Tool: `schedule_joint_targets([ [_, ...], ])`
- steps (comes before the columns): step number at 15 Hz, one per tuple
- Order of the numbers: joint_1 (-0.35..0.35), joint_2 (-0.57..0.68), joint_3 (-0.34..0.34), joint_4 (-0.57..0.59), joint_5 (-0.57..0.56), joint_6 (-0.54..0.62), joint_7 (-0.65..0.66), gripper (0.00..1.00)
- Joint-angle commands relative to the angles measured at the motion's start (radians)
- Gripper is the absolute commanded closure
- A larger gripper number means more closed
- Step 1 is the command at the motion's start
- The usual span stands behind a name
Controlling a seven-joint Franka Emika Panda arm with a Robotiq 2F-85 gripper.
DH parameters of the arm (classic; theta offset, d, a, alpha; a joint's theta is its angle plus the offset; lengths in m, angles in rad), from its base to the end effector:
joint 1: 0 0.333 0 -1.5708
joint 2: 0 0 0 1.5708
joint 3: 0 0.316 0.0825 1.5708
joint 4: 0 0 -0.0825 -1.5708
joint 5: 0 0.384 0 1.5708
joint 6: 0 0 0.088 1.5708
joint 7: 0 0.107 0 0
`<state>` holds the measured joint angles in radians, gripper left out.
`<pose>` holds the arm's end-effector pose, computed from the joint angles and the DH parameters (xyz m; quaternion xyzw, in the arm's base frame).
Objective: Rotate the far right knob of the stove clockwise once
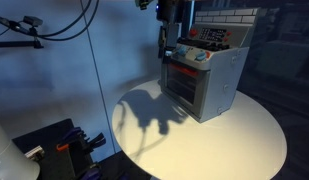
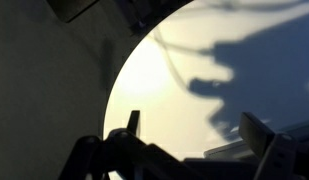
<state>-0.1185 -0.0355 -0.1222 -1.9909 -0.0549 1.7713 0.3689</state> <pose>0.5087 -0.1303 0.4628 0.9520 -0.2910 -0.0903 0.0300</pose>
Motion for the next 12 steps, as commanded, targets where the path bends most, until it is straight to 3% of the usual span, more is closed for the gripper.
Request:
schedule_joint_targets([
  [1,0.01,-0.028,0.017,-0.015,-0.082,-0.023,-0.058,0.0],
  [7,0.024,-0.097,0.036,-0.083,-0.152,-0.001,-0.121,0.0],
  [12,0.024,-0.187,0.045,-0.17,-0.143,0.019,-0.17,0.0],
])
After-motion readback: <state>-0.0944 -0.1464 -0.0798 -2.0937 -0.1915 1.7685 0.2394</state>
